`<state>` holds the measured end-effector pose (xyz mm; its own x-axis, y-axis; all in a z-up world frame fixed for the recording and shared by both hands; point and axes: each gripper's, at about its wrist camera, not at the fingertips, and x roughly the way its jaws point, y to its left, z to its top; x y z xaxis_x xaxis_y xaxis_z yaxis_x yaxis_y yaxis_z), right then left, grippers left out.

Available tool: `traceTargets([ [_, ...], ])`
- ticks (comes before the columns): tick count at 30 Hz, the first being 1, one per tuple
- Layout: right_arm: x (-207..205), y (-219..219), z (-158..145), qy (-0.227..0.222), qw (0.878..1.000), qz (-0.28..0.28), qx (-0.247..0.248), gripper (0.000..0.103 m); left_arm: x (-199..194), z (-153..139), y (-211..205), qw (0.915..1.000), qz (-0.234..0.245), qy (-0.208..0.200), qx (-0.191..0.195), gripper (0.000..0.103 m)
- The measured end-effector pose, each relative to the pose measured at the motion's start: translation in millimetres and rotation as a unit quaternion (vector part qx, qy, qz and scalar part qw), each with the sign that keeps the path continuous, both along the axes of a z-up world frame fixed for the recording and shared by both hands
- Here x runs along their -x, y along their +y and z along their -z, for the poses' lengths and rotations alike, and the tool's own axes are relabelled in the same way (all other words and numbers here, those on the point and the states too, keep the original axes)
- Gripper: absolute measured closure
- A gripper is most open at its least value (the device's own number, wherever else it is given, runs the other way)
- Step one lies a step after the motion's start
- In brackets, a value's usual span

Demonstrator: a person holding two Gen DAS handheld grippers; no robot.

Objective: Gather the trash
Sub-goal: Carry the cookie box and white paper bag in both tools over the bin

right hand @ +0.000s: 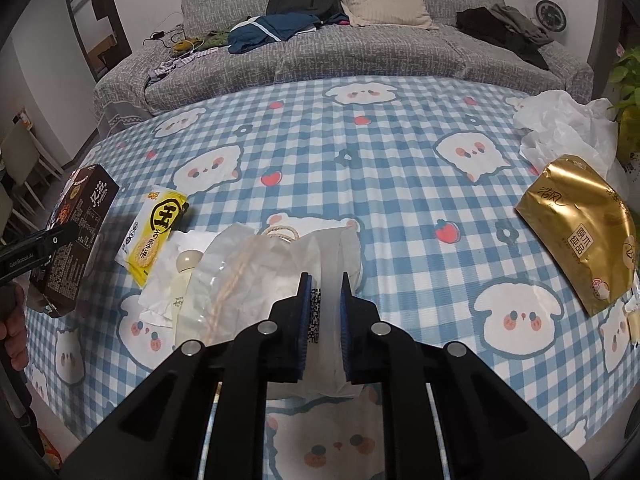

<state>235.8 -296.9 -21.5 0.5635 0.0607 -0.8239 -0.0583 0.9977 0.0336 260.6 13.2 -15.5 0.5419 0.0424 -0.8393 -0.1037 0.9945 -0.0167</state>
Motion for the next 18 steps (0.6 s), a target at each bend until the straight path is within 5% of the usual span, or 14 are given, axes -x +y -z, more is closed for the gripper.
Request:
traceTargets([
  [18, 56.4, 9.7, -23.3, -0.034, 0.999, 0.001, -0.004, 0.091, 67.6, -10.6, -7.8, 0.9997, -0.013, -0.009, 0.016, 0.012],
])
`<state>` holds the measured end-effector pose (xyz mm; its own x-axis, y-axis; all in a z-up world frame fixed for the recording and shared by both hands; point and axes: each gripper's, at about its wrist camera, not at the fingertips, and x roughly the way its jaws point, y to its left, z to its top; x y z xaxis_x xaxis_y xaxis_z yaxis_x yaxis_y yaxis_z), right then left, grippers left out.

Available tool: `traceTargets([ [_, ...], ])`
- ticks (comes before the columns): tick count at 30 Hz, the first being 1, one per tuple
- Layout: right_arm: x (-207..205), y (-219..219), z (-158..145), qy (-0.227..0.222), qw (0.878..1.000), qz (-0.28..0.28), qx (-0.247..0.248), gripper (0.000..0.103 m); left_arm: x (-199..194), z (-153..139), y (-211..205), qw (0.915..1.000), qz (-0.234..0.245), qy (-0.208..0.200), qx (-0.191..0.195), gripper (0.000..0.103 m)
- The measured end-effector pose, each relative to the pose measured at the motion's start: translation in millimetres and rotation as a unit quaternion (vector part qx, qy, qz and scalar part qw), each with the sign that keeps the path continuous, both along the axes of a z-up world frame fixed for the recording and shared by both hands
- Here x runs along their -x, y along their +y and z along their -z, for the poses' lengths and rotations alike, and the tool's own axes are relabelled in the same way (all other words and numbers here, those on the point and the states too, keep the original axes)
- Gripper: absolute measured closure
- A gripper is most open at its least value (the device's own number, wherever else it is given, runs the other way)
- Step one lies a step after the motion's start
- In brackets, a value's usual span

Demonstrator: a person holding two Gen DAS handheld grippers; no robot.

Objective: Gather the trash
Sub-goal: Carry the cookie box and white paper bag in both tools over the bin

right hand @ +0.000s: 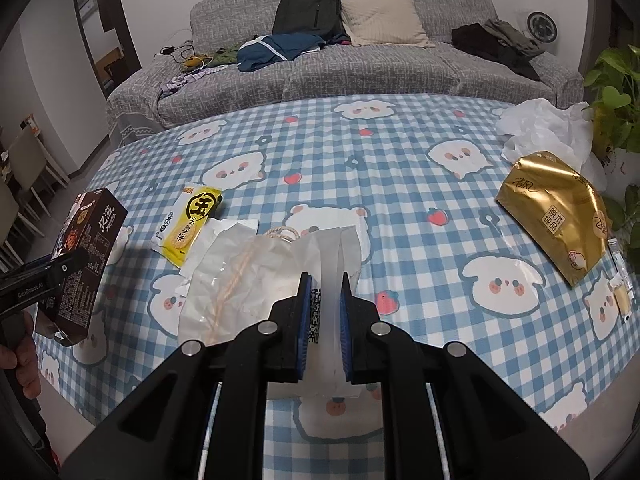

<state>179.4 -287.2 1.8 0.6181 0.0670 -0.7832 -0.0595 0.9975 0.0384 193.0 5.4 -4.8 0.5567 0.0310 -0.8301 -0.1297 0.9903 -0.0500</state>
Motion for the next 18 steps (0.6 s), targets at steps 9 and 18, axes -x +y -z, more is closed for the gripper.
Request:
traceTargets([
  [9, 28.7, -1.1, -6.7, -0.007, 1.0, -0.001, -0.001, 0.091, 37.3, -7.0, -10.1, 0.9999, 0.007, -0.007, 0.005, 0.012],
  [18, 62.4, 7.7, -13.0, -0.01, 1.0, -0.019, -0.012, 0.091, 83.5, -12.9, -17.6, 0.9997, 0.009, -0.017, 0.014, 0.012],
])
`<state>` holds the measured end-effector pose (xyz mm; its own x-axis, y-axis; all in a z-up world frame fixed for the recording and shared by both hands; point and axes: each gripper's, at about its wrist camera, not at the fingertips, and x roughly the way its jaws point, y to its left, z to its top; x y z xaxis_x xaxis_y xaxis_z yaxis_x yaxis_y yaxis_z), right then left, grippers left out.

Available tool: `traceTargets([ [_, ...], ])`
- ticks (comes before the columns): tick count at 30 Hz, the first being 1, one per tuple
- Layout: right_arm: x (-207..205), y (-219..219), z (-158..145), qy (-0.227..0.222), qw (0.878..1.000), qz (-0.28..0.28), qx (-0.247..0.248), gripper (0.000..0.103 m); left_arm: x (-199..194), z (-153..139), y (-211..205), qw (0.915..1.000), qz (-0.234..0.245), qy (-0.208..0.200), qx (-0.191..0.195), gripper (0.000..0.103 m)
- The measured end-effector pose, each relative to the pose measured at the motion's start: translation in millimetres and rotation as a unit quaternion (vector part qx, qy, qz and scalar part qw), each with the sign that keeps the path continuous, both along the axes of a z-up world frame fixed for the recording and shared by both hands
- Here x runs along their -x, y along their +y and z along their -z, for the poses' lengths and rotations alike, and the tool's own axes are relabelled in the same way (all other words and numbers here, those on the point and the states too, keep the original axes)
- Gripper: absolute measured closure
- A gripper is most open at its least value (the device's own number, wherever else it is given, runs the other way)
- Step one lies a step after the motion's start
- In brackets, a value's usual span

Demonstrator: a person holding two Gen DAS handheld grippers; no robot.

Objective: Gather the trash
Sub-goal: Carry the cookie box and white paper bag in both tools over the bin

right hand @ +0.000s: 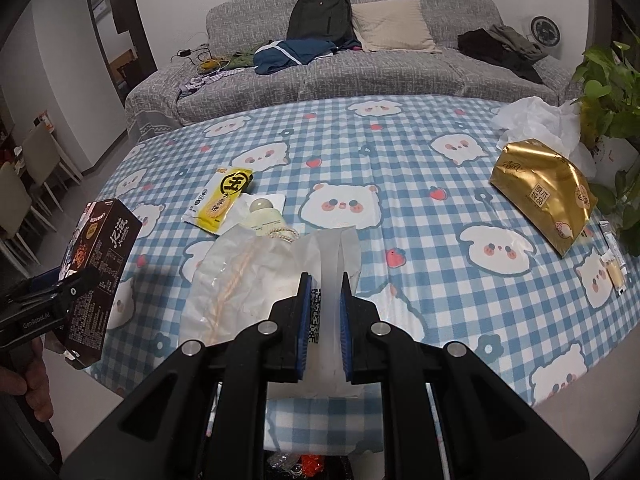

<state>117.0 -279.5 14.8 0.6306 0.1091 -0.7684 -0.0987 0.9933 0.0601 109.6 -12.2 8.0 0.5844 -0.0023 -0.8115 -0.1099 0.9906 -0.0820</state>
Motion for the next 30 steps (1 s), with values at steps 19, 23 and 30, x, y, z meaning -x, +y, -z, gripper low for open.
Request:
traceTargets([
  [19, 93.2, 17.9, -32.7, -0.013, 1.0, -0.018, 0.003, 0.091, 111.4, -17.9, -11.8, 0.9999, -0.012, -0.008, 0.0, 0.012],
  [23, 118.7, 21.1, -39.0, -0.017, 1.0, -0.023, -0.001, 0.091, 135.5, -24.6, -7.5, 0.9996, -0.025, -0.013, 0.001, 0.012],
  [30, 146.3, 19.5, -40.6, -0.018, 1.0, -0.021, -0.008, 0.091, 165.2, -35.6, -5.5, 0.999, -0.035, -0.027, 0.003, 0.012],
])
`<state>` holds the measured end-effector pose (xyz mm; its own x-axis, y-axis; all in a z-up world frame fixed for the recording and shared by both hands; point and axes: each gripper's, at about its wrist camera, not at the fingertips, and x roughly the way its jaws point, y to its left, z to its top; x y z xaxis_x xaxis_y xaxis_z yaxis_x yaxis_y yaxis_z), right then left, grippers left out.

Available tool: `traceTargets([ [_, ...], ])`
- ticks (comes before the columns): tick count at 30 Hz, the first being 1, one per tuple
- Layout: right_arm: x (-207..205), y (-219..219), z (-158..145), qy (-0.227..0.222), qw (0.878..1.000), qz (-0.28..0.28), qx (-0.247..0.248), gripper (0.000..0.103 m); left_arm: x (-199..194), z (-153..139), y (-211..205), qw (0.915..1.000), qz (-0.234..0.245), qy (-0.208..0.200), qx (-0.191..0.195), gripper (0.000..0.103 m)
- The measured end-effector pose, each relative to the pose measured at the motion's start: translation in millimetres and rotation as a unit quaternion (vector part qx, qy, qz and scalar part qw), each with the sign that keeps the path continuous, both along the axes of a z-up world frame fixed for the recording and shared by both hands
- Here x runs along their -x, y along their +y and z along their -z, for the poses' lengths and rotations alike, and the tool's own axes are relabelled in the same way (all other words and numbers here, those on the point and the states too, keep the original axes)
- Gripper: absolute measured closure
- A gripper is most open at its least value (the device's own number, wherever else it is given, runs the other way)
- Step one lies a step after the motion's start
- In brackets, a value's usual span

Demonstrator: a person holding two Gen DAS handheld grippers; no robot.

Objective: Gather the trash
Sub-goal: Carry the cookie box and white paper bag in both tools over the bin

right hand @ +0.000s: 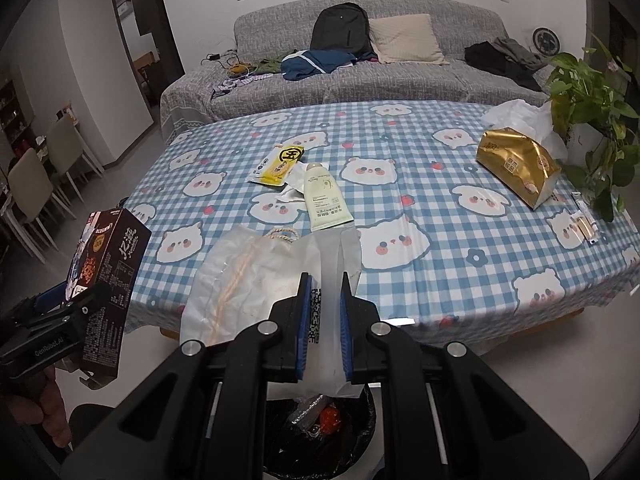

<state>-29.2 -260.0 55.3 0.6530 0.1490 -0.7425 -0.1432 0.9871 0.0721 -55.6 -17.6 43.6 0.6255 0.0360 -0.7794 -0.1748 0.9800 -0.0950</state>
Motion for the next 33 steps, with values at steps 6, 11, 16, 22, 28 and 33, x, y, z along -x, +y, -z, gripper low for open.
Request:
traceTargets([
  [6, 22.8, 1.4, 2.9, -0.002, 1.0, -0.004, 0.006, 0.091, 21.3, 9.0, -7.7, 1.0, 0.008, 0.002, 0.005, 0.012],
  [11, 36.8, 0.7, 10.5, 0.0, 1.0, -0.003, 0.009, 0.091, 34.0, 20.8, -10.3, 0.9999, 0.011, 0.009, 0.004, 0.012],
  [16, 47.3, 1.0, 26.3, 0.012, 1.0, -0.002, 0.014, 0.091, 43.8, 36.8, -9.5, 0.9997, 0.013, 0.021, 0.001, 0.012],
  [22, 54.2, 2.6, 49.3, 0.029, 0.999, -0.004, 0.023, 0.091, 53.5, 60.5, -8.1, 0.9992, 0.012, 0.038, -0.001, 0.012],
  [28, 57.6, 4.8, 70.6, 0.04, 0.999, -0.005, 0.034, 0.091, 61.4, 81.9, -6.4, 0.9985, 0.011, 0.053, 0.002, 0.012],
  [33, 59.3, 7.5, 91.4, 0.053, 0.998, -0.012, 0.037, 0.091, 66.8, 99.5, -10.0, 0.9978, 0.016, 0.064, 0.007, 0.012],
])
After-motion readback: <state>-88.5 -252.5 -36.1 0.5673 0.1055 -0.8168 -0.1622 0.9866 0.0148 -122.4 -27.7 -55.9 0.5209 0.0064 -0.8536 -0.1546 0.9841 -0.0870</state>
